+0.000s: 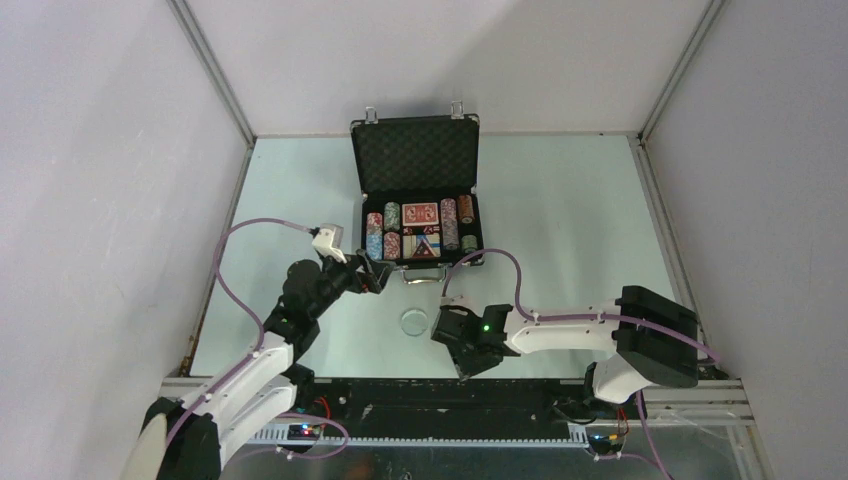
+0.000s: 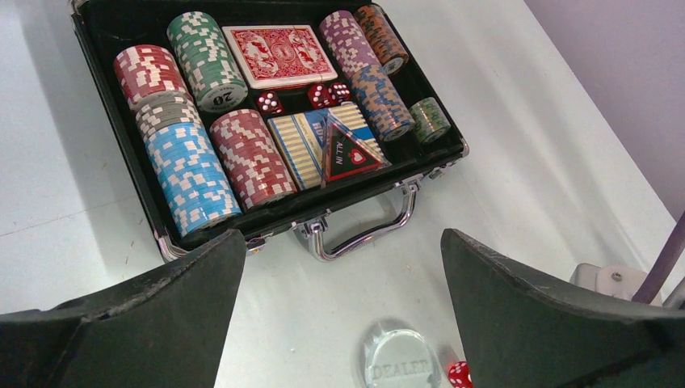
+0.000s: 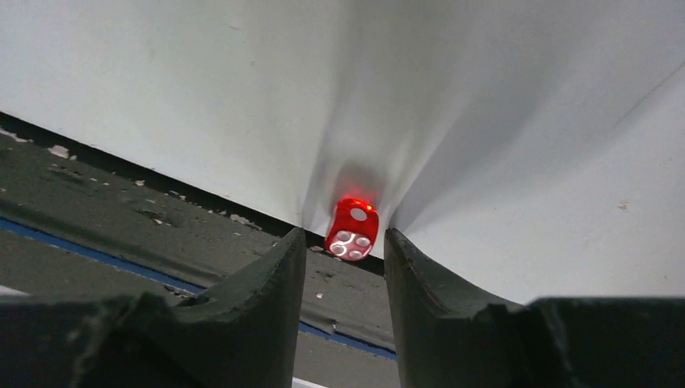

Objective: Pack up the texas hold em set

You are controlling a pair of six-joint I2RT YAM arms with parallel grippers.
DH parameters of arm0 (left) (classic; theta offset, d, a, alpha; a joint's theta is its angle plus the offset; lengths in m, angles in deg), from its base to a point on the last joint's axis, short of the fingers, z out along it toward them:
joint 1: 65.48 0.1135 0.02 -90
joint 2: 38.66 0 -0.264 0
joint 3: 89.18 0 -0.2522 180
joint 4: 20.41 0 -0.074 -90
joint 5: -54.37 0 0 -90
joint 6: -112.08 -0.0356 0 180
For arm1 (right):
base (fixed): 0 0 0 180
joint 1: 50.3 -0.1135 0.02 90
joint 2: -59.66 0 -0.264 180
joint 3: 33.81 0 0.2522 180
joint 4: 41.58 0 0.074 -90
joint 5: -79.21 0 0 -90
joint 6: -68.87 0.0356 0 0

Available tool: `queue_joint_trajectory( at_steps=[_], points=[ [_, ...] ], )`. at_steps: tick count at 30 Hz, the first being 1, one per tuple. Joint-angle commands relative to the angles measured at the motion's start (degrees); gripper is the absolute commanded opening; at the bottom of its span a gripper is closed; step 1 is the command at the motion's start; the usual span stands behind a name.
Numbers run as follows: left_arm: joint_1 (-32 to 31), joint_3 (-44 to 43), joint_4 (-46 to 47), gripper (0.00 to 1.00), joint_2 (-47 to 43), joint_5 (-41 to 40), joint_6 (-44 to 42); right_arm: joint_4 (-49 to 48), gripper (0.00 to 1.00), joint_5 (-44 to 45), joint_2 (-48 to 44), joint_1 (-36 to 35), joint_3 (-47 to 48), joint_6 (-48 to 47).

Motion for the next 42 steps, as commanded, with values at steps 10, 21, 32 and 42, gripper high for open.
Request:
queue_joint_trajectory(
  at_steps=[10,21,32,42],
  points=[
    [-0.72,-2.97,0.92,0.98,-0.55,-1.17,-1.56,-3.37,0.40,-0.05,-0.19,0.54,-0.09,1.09],
    [-0.87,-3.18,0.88,0.98,-0.49,-1.13,-1.62,-0.95,0.31,3.37,-2.98,0.96,0.52,1.36],
    [-0.81,-3.11,0.64,0.98,-0.86,-1.38,-1.78,0.52,0.19,3.68,-4.13,1.29,3.43,-1.19],
    [-0.91,-2.92,-0.31,0.98,-2.23,-3.22,-1.55,-5.73,0.16,4.54,-4.12,12.14,14.64,-12.58]
  ],
)
